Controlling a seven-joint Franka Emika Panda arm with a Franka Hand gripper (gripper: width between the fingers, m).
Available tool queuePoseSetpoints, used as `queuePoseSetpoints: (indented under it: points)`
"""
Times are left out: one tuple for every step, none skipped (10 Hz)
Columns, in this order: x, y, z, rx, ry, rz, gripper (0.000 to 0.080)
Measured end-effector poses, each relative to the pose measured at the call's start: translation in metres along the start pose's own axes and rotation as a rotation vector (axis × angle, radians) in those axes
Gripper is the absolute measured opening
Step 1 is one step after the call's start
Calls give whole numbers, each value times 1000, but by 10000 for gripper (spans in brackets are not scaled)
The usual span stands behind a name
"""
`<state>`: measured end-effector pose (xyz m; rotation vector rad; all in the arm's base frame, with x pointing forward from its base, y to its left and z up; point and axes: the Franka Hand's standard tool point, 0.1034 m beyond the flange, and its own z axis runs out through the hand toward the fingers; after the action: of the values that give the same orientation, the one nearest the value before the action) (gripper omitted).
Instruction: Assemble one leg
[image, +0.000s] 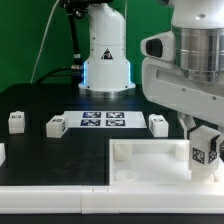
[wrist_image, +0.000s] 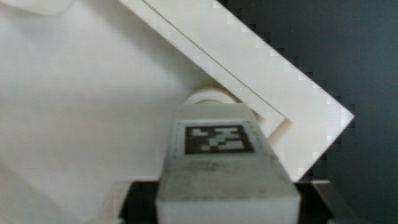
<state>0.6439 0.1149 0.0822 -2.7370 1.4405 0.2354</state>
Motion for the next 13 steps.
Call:
queuePoseSetpoints:
  points:
    - [0,0,0,2,1,92,290]
    - [0,0,0,2,1,166,290]
    - [1,0,0,3,0,190,290]
    - [0,0,0,3,0,160,290]
    - [0,0,0,2,-1,136,466]
    - [-2,-2,0,3,0,127,584]
    - [-3,-2,0,1,1,52,584]
    - [-4,-3,0,1,3,-70,638]
    - [-6,-3,1,0,3,-135,646]
    - [-6,-3,1,-2,4,-252,646]
    - [-5,-2,1,-2,4,-348,649]
    - [-3,-2,1,-2,4,-463,649]
    - [-3,-2,1,-3,4,-548,649]
